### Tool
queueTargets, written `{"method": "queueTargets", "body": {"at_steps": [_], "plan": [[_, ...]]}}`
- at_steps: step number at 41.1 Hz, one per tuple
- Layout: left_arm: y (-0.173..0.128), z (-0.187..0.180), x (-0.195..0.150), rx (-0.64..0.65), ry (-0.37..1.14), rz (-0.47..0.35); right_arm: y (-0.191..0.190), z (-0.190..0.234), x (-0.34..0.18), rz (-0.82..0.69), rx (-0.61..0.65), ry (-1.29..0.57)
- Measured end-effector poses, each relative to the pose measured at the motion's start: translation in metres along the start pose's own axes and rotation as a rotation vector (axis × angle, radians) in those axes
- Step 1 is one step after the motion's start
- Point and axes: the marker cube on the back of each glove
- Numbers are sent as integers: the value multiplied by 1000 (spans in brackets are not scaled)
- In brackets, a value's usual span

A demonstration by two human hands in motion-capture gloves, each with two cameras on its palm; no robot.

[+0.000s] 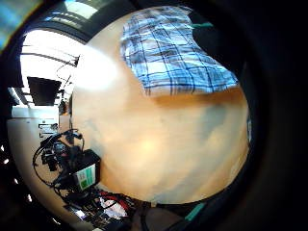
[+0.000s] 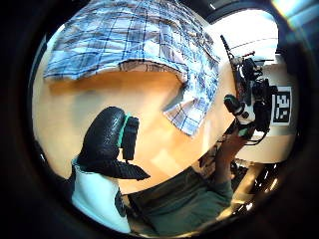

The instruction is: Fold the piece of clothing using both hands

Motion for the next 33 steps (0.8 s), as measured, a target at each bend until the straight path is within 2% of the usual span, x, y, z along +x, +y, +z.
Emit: {"method": "queueTargets", "body": {"at_steps": [2,6,8,11,17,23,27,33], "plan": [[0,-1,1,-14,-13,-8,4,-3,-1,-7,-26,6],[-28,15,-6,20,-75,-2,2,15,-4,-48,-161,14],[-28,21,-8,-40,-101,-23,2,22,-5,-63,-212,25],[-23,29,-8,-143,-108,-46,-1,29,-6,-78,-230,53],[-21,40,-11,-158,-33,-43,-7,40,-6,-107,-253,20],[-25,42,-13,-32,-67,-46,-12,39,-5,-94,-189,52],[-34,38,-13,67,-123,-45,-18,36,-2,-65,-89,117],[-42,28,-38,168,-371,-97,-26,27,-4,-87,86,165]]}}
